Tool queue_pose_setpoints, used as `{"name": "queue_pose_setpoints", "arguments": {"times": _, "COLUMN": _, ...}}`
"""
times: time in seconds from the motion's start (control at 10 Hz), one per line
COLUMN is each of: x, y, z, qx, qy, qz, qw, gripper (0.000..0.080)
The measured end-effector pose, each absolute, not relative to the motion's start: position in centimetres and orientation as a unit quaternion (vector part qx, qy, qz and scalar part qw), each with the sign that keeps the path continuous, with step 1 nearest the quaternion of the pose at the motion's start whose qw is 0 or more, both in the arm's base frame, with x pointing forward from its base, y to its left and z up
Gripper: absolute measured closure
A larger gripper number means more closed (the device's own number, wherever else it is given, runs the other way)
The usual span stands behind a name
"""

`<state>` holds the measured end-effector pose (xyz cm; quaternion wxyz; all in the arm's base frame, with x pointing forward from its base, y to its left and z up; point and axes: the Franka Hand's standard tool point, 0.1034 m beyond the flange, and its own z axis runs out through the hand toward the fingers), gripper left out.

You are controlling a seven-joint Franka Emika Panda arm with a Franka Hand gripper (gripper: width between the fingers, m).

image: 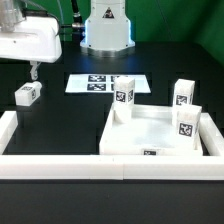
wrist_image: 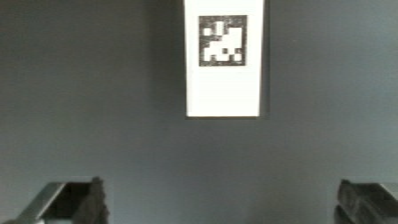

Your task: Assemble square table

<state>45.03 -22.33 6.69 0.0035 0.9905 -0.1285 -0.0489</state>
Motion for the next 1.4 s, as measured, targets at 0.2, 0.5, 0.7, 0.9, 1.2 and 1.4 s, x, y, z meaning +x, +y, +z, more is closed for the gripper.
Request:
{"name": "queue_pose_setpoints", "arguments": {"times": 0.2, "x": 45.0, "y": -21.6, "z": 6.5, "qx": 0.985, "qy": -0.127, "qz": -0.115, "qw": -0.027, "gripper": 0.015}}
{"name": "queue_pose_setpoints", "arguments": {"times": 0.5, "x": 43.9, "y": -23.2, "z": 5.2, "qx": 0.964, "qy": -0.14, "qz": -0.222, "qw": -0.052, "gripper": 0.015}}
{"name": "queue_pose_setpoints", "arguments": {"times": 0.7, "x": 43.6, "y": -22.7, "z": 4.6, "qx": 0.943, "qy": -0.146, "qz": -0.292, "qw": -0.063, "gripper": 0.015}}
{"name": "queue_pose_setpoints", "arguments": {"times": 0.9, "x": 43.3, "y": -22.3, "z": 4.5, "qx": 0.921, "qy": -0.138, "qz": -0.357, "qw": -0.075, "gripper": 0.015}}
{"name": "queue_pose_setpoints", "arguments": {"times": 1.2, "x": 43.0, "y": -21.9, "z": 4.6, "qx": 0.885, "qy": -0.13, "qz": -0.439, "qw": -0.087, "gripper": 0.015}}
{"name": "queue_pose_setpoints", "arguments": {"times": 1.4, "x": 43.5, "y": -22.3, "z": 3.9, "qx": 0.877, "qy": -0.127, "qz": -0.456, "qw": -0.084, "gripper": 0.015}}
